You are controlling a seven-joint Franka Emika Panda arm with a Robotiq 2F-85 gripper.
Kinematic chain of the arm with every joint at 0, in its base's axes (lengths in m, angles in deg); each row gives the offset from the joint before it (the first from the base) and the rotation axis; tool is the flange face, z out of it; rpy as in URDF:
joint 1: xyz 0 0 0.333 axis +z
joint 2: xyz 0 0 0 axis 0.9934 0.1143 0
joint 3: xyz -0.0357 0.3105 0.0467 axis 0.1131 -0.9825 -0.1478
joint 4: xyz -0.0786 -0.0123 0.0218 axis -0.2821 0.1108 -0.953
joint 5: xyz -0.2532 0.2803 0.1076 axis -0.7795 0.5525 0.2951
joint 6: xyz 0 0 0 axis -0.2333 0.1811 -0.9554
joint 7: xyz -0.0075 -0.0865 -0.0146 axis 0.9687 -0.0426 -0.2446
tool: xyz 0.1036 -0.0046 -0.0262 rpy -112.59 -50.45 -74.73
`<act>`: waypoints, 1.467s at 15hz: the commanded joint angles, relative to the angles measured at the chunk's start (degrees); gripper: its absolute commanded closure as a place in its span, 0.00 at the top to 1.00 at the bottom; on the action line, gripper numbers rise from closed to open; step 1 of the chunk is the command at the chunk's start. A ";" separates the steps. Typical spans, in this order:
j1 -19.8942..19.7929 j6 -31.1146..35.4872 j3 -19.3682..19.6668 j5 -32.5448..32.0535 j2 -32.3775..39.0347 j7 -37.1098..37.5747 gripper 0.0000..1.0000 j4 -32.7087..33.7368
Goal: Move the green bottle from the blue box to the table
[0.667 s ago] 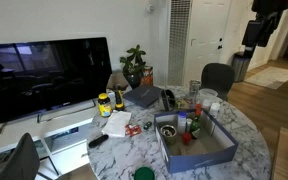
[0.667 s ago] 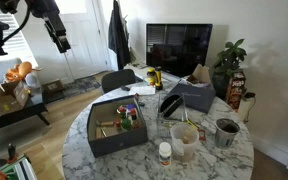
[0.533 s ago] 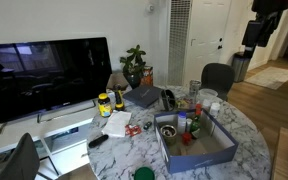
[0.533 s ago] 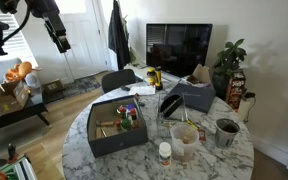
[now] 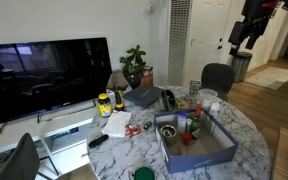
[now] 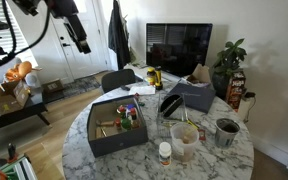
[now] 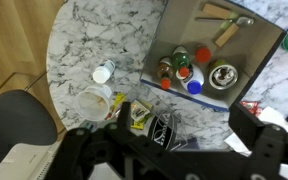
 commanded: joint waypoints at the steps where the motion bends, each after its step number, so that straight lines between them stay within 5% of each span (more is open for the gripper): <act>1: -1.75 8.99 7.89 2.15 5.89 -5.52 1.00 -3.45; 7: -0.08 8.03 13.52 10.14 15.52 -15.27 1.00 -6.74; 13: -1.79 8.03 11.95 7.26 14.72 -13.42 1.00 -5.44; 16: 0.71 16.91 6.93 4.87 21.82 -11.29 1.00 -5.59; 19: 2.50 18.38 2.56 3.32 28.17 -7.47 1.00 -4.43; 22: 2.98 24.98 1.23 1.60 31.91 -1.53 1.00 -6.04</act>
